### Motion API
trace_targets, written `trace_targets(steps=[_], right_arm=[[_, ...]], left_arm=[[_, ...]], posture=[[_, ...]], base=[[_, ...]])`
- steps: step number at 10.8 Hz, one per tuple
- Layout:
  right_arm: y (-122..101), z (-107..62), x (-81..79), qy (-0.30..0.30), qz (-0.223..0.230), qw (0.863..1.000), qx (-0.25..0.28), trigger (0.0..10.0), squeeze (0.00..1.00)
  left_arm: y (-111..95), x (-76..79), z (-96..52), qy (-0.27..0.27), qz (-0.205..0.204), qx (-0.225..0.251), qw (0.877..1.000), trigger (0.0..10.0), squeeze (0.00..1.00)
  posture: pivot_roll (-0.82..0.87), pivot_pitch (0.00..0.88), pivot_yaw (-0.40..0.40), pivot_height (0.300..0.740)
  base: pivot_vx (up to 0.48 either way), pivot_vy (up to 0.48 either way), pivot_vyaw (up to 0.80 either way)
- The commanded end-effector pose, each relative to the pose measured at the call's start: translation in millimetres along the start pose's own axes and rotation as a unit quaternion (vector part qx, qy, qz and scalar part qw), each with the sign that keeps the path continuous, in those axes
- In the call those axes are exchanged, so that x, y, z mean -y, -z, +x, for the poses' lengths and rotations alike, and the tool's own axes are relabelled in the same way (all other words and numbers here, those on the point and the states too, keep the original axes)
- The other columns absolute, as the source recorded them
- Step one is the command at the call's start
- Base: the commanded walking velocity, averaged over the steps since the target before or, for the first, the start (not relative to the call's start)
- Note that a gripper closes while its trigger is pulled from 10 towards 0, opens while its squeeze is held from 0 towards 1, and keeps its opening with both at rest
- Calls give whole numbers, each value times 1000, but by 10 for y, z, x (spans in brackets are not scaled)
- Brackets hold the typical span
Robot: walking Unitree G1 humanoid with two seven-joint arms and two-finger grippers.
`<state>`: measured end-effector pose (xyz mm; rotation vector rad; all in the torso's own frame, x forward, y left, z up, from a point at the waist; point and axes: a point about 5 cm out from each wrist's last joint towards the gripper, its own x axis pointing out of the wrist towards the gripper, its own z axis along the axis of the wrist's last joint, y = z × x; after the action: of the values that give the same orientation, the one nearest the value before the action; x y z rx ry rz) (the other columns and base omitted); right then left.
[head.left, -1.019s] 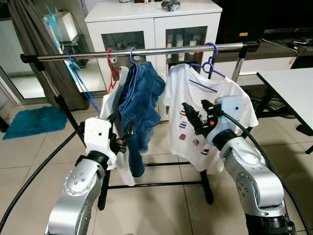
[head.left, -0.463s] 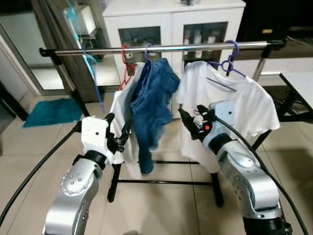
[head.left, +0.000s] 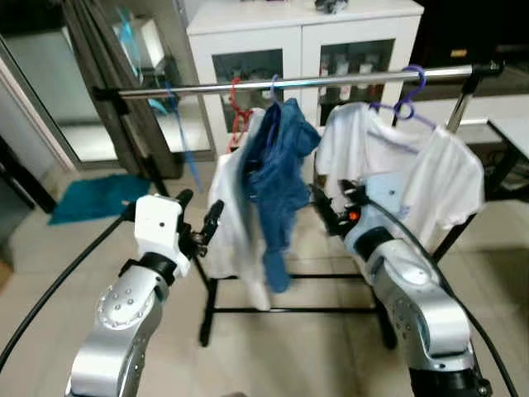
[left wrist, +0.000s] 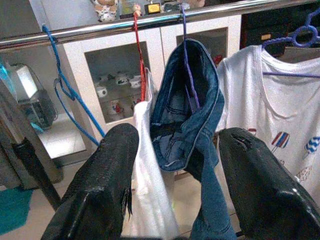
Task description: Hang hanger
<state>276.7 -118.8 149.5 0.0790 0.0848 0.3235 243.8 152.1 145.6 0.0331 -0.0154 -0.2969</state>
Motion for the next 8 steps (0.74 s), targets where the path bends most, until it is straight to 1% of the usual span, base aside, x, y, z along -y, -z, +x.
trace_targets(steps=[1,2,3,4,6,8], right_arm=[[16,-9,30,8,3,1000,-2,10000,0],[13,-3,31,8,2,1000,-1,10000,0],[1,3,33,9,-7,1000,4,10000,0],[-17,20,50,17,-34,999,9,10000,0],[-53,27,53,7,-35,999,17,10000,0],[-43,37,50,7,-51,999,16,10000,0]], left_arm=[[-24,0,-3,1,3,3,1000,10000,0],[-32,-1,5,-4,-8,5,1000,10000,0],[-23,-8,17,-4,-2,-3,1000,10000,0],[-21,-10,45,-2,0,1,1000,10000,0],[-45,2,70,-3,-5,12,1000,10000,0],[-47,-9,85,-9,-4,12,1000,10000,0]], posture=[[-59,0,128,740],[-59,0,127,740],[-60,0,127,740],[-64,0,125,740],[-67,0,119,740],[-65,0,115,740]], base=[[0,0,0],[0,0,0],[0,0,0],[0,0,0],[0,0,0],[293,0,0]])
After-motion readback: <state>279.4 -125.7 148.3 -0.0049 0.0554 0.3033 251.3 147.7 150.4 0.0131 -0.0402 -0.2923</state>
